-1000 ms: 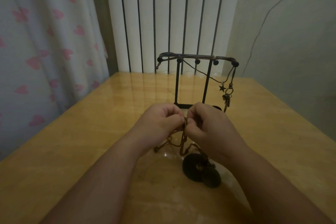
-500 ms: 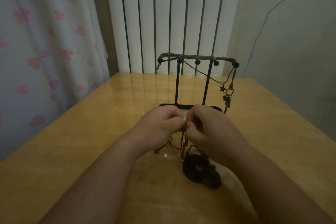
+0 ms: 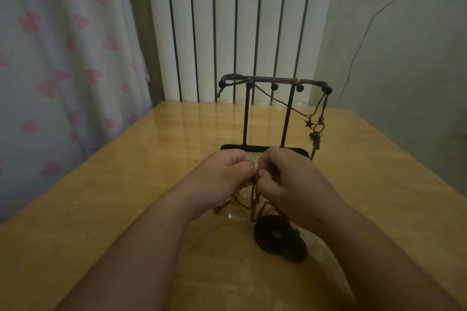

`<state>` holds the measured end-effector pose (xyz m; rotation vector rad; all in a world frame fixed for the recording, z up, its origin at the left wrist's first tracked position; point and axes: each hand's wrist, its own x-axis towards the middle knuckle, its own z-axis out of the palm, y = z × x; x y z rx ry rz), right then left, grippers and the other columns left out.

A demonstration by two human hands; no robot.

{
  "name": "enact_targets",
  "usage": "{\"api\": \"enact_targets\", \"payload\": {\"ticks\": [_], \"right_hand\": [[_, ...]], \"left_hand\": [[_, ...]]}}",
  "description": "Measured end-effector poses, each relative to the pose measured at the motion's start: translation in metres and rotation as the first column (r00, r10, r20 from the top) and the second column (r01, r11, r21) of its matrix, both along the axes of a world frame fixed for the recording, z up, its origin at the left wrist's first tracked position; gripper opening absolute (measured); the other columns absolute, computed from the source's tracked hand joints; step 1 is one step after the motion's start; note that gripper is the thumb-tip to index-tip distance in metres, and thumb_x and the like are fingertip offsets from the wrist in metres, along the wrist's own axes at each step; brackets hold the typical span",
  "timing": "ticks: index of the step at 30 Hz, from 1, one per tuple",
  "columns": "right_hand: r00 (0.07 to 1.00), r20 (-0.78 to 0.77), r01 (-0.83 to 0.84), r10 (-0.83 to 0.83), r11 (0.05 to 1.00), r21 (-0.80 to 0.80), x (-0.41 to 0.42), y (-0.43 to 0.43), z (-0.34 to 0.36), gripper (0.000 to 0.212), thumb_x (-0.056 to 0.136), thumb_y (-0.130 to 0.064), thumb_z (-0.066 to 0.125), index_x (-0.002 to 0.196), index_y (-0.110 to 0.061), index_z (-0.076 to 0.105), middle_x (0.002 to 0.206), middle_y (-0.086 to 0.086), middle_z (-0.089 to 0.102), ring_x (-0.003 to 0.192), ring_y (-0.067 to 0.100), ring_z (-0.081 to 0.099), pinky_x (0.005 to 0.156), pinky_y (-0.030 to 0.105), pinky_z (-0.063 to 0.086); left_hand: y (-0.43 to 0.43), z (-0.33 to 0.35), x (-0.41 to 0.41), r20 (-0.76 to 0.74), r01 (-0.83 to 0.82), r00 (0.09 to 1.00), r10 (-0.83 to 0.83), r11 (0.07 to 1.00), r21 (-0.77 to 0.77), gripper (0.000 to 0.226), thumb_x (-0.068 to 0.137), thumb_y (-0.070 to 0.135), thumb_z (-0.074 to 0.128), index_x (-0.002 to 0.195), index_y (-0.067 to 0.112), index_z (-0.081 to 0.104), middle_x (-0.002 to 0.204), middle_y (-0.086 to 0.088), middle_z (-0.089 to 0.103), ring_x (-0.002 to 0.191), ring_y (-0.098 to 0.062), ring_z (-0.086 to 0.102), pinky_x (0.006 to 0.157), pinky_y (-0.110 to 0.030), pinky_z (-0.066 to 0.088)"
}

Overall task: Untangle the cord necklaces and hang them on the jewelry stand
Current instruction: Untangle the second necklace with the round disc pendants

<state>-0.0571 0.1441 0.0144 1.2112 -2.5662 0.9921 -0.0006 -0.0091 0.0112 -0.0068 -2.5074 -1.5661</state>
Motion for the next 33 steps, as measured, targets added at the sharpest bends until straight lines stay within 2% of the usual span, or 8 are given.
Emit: {"api": "enact_targets", "payload": {"ticks": [11, 16, 22, 29, 31, 33], "right_hand": [[0.998, 0.044, -0.044, 0.043, 0.999, 0.020, 0.001, 0.001, 0.001, 0.011, 0.091, -0.027, 0.056, 0.083, -0.033, 0.050, 0.085, -0.010, 0.054, 0.077, 0.010, 0.053, 0.071, 0.030, 0.053], [0.992, 0.121, -0.030, 0.044, 0.992, -0.120, 0.004, -0.002, -0.002, 0.007, 0.082, -0.035, 0.049, 0.082, -0.030, 0.053, 0.078, -0.007, 0.056, 0.069, 0.010, 0.053, 0.063, 0.029, 0.051], [0.990, 0.136, -0.002, 0.030, 0.980, -0.199, 0.004, -0.005, -0.005, 0.017, 0.077, -0.039, 0.045, 0.082, -0.026, 0.054, 0.073, -0.007, 0.055, 0.065, 0.008, 0.050, 0.059, 0.026, 0.046], [0.984, 0.177, 0.048, 0.012, 0.943, -0.329, 0.005, -0.012, -0.010, 0.009, 0.083, -0.029, 0.048, 0.078, -0.025, 0.054, 0.066, -0.009, 0.054, 0.059, -0.002, 0.049, 0.052, 0.014, 0.042], [0.986, 0.167, 0.056, -0.001, 0.944, -0.324, 0.004, -0.011, -0.010, 0.009, 0.087, -0.027, 0.051, 0.079, -0.028, 0.054, 0.068, -0.010, 0.054, 0.061, -0.003, 0.049, 0.053, 0.013, 0.042], [0.993, 0.115, 0.042, -0.014, 0.969, -0.243, 0.002, -0.008, -0.009, 0.009, 0.088, -0.030, 0.052, 0.081, -0.035, 0.054, 0.073, -0.012, 0.055, 0.067, -0.004, 0.051, 0.055, 0.014, 0.043]], "left_hand": [[-0.004, -0.002, 0.001, 0.037, 0.077, 0.996, -0.077, 0.997, 0.015, 0.035, 0.096, 0.018, 0.049, 0.067, 0.034, 0.060, 0.064, 0.007, 0.051, 0.060, -0.012, 0.044, 0.059, -0.033, 0.039], [-0.001, -0.003, -0.002, 0.040, 0.086, 0.995, -0.090, 0.992, 0.097, 0.036, 0.093, 0.022, 0.046, 0.063, 0.036, 0.059, 0.066, 0.006, 0.050, 0.062, -0.012, 0.043, 0.060, -0.031, 0.039], [-0.001, -0.007, -0.004, 0.052, 0.087, 0.993, -0.104, 0.964, 0.252, 0.025, 0.084, 0.027, 0.047, 0.062, 0.033, 0.060, 0.067, 0.004, 0.048, 0.064, -0.014, 0.041, 0.062, -0.034, 0.036], [0.002, -0.010, -0.006, 0.071, 0.092, 0.989, -0.130, 0.913, 0.398, 0.021, 0.097, 0.014, 0.041, 0.083, 0.012, 0.056, 0.065, 0.003, 0.045, 0.057, -0.009, 0.041, 0.059, -0.029, 0.037], [0.002, -0.010, -0.006, 0.060, 0.063, 0.994, -0.094, 0.919, 0.389, 0.020, 0.096, 0.016, 0.042, 0.085, 0.012, 0.058, 0.067, 0.002, 0.046, 0.059, -0.010, 0.041, 0.059, -0.030, 0.037], [0.000, -0.009, -0.006, 0.039, 0.034, 0.998, -0.048, 0.953, 0.300, 0.023, 0.091, 0.022, 0.046, 0.077, 0.023, 0.063, 0.068, 0.003, 0.048, 0.062, -0.013, 0.041, 0.061, -0.033, 0.036]]}}
